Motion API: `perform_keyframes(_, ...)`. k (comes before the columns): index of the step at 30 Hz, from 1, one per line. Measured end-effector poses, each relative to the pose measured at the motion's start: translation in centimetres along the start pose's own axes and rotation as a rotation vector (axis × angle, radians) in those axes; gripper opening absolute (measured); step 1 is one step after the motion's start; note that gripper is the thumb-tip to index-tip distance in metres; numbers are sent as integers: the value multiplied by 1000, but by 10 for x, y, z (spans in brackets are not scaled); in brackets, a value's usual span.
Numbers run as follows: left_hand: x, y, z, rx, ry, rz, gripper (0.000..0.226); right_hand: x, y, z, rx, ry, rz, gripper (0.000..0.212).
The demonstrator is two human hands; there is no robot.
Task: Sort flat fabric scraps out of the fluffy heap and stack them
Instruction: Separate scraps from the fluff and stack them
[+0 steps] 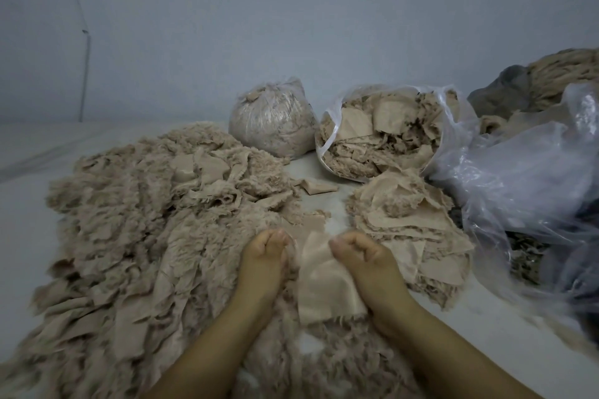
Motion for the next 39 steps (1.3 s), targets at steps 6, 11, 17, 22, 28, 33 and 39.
perform_keyframes(6, 0, -31, -17, 305, 19, -35, 39, -1, -2, -3, 31, -2, 163, 17)
perform_keyframes(11, 10, -20, -9, 106, 114, -115, 16, -4, 8, 0, -69, -1, 100, 17)
perform_keyframes(17, 10, -13, -7, 110, 123, -122, 18, -14, 11, -1, -10, -125, 15, 45)
perform_keyframes(22, -1, -11, -7, 99, 79, -217, 20, -39, -24, -16, 243, -374, 36, 23)
perform_keyframes(28, -6, 0, -1, 132, 77, -344, 20, -28, -21, -13, 215, -307, 96, 46)
perform_keyframes(33, -13, -11, -6, 206, -4, -290, 28, -38, -36, -23, 283, -394, 188, 31)
perform_keyframes(39, -5, 1, 0, 133, 23, -206, 24, -20, -7, -8, 136, -244, 153, 31)
Point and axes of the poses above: each hand's wrist, its own z-axis towards the middle knuckle, its own y-axis out of the back of the hand, x = y × z, the point moved 10 cm from there along z, towards the middle knuckle, and after that the axes turned 14 degrees about z, right-handed, at the moved point
